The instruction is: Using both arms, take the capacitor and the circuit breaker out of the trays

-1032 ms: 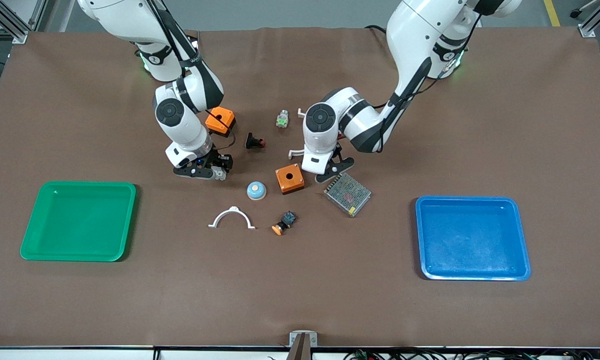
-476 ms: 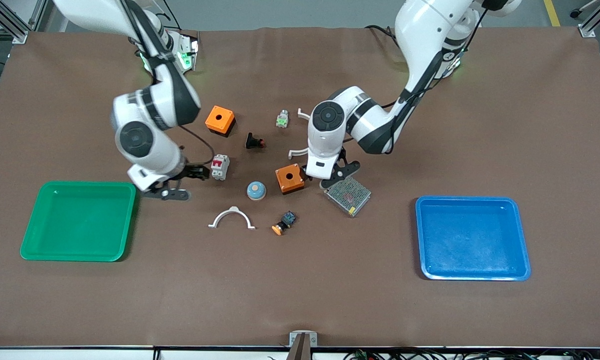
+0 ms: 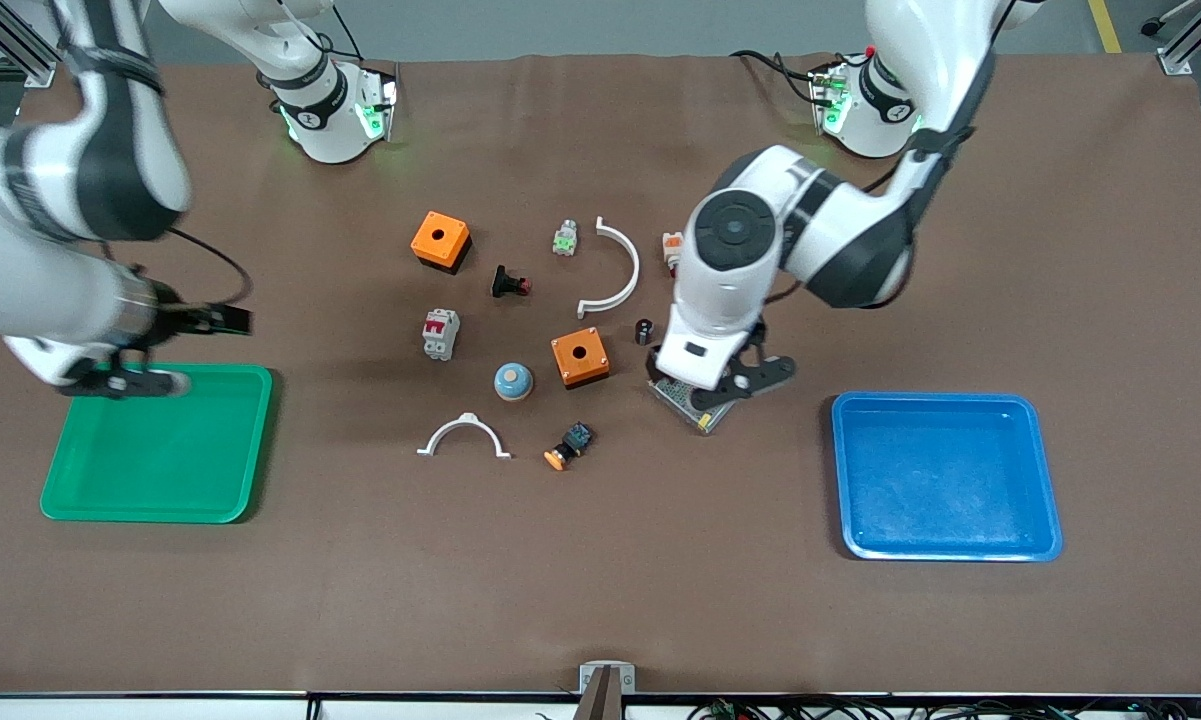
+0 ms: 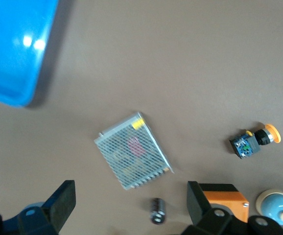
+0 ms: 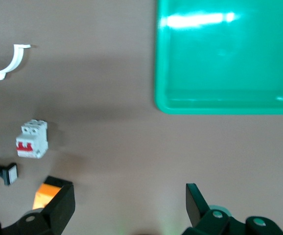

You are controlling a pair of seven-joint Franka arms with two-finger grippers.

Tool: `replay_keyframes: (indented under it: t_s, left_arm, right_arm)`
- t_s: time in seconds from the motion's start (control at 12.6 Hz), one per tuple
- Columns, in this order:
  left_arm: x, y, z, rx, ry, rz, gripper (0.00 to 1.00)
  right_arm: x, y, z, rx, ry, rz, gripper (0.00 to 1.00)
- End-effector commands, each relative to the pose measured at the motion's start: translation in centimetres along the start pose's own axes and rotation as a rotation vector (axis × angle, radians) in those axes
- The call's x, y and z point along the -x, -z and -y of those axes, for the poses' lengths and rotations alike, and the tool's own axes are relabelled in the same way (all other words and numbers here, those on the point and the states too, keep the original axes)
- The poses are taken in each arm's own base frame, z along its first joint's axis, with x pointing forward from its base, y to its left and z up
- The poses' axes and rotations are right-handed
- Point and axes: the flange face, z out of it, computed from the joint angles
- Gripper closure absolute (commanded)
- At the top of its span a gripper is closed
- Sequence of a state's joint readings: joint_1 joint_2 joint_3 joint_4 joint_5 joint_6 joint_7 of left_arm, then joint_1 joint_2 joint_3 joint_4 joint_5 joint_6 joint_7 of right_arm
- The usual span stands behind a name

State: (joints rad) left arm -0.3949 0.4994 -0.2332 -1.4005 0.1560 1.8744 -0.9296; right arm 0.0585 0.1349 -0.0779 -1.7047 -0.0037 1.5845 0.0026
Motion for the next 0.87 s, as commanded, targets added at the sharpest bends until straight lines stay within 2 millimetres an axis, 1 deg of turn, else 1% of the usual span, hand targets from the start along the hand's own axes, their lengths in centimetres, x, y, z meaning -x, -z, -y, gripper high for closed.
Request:
replay_keyframes:
  t_s: [0.0, 0.08, 0.24, 0.32, 0.4, 0.48, 0.56, 0.71, 0.79]
  left_arm:
    - [-3.0, 4.8, 5.3, -0.032, -0.058, -0.023, 0.00]
    - [-3.6, 6.1, 7.1, -0.052, -0.098, -0.017, 0.00]
    - [-5.4, 10.1, 12.0, -0.061, -0.162, -0.035, 0.00]
    - [-6.0, 11.5, 14.2, -0.066, -0.182, -0.032, 0.00]
    - [-6.3, 12.4, 15.9, -0.068, -0.197, -0.012, 0.00]
    - [-6.6, 13.3, 17.9, -0.084, -0.211, 0.005, 0.00]
    - [-6.9, 14.4, 19.8, -0.090, -0.234, 0.009, 0.00]
    - [-6.8, 17.3, 22.6, -0.077, -0.234, -0.006, 0.00]
    - [-6.8, 17.7, 23.8, -0.068, -0.233, 0.009, 0.00]
  right_arm:
    - [3.0, 4.9, -3.6, -0.010, -0.026, -0.018, 0.00]
    - [3.5, 6.4, -4.2, -0.010, -0.037, -0.016, 0.00]
    - [4.5, 8.4, -6.3, -0.020, -0.087, -0.018, 0.00]
    - [4.6, 8.8, -7.1, -0.036, -0.101, -0.024, 0.00]
    - [4.7, 9.6, -7.6, -0.041, -0.104, -0.038, 0.00]
    - [5.0, 11.3, -7.6, -0.038, -0.106, -0.063, 0.00]
    - [4.9, 11.7, -7.8, -0.035, -0.110, -0.069, 0.00]
    - [4.6, 11.7, -7.4, -0.020, -0.100, -0.073, 0.00]
    - [4.6, 11.7, -7.1, -0.022, -0.102, -0.073, 0.00]
